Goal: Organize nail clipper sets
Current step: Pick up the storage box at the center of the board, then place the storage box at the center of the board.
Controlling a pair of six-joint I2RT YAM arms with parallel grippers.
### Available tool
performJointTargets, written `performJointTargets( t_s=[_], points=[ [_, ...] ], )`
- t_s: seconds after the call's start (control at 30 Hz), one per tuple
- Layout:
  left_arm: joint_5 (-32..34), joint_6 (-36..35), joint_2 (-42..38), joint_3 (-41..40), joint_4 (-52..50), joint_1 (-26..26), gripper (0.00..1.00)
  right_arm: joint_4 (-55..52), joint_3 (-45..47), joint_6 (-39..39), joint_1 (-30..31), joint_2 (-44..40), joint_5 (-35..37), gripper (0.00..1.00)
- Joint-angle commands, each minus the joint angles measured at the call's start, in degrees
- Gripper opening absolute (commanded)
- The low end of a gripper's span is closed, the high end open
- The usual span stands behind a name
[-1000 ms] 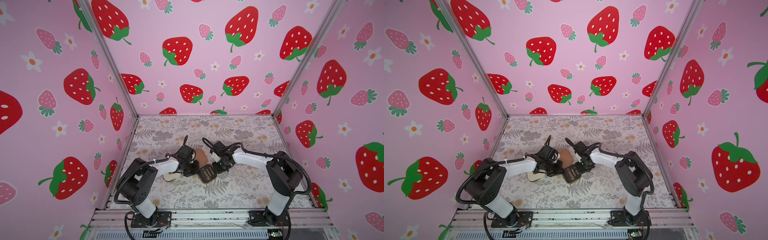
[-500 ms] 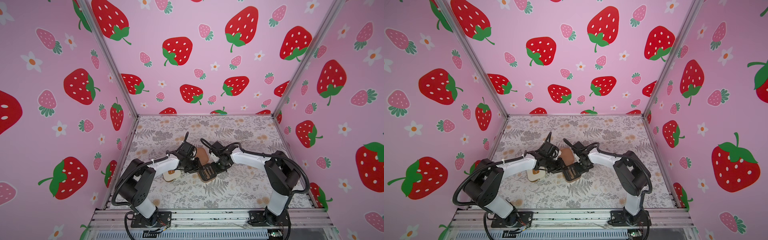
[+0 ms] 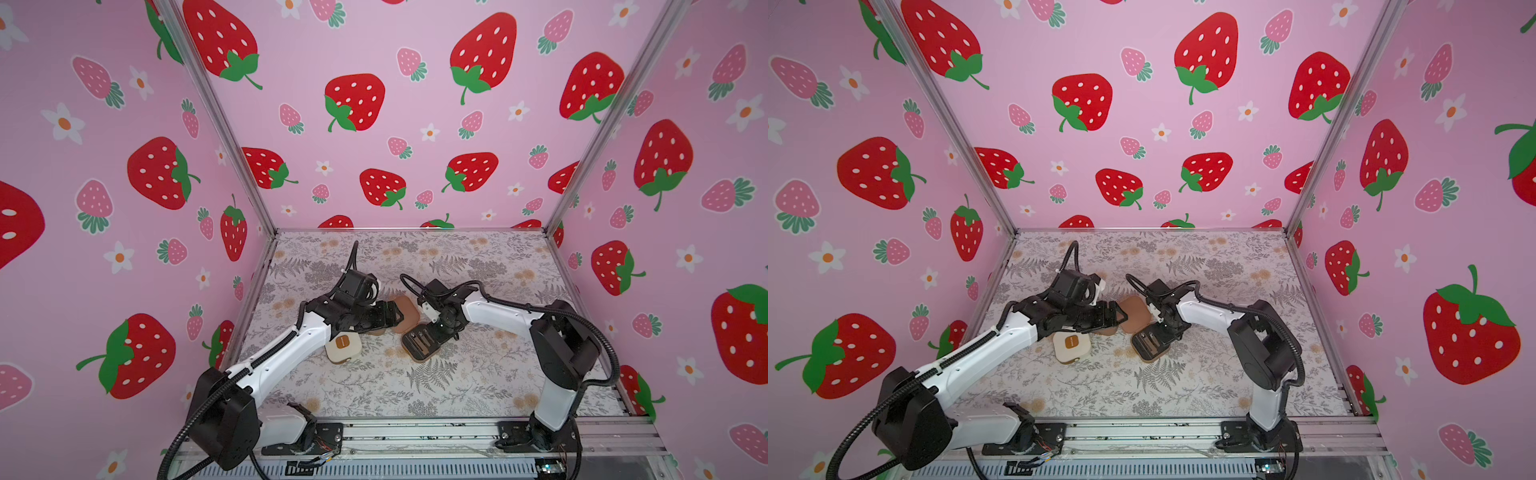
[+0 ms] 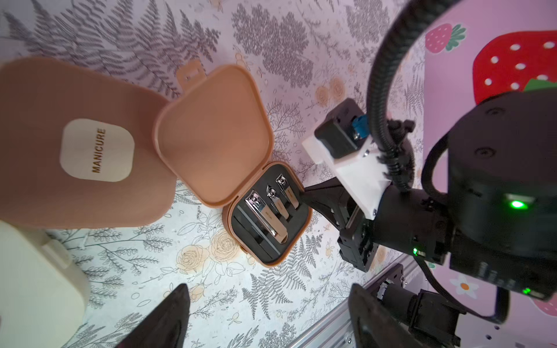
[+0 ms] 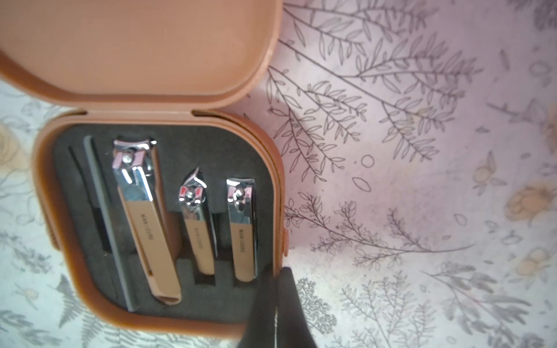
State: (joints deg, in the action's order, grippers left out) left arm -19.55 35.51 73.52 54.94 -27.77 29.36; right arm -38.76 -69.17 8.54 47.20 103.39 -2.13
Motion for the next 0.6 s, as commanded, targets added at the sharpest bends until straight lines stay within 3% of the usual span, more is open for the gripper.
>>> performJointTargets(
  t_s=[0.0,0.57],
  points=[
    [-1.0,-1.6,-0.8,-3.9,0.4,-1.5,0.84,-0.6,-2.0,-11.1,-1.5,-4.7,-3.9,0.00],
    [-2.7,1.5,0.0,-12.7,17.1,-3.1,0.84,-1.4,-4.0,-20.2,-0.4,-3.4,-16.0,0.00]
  ],
)
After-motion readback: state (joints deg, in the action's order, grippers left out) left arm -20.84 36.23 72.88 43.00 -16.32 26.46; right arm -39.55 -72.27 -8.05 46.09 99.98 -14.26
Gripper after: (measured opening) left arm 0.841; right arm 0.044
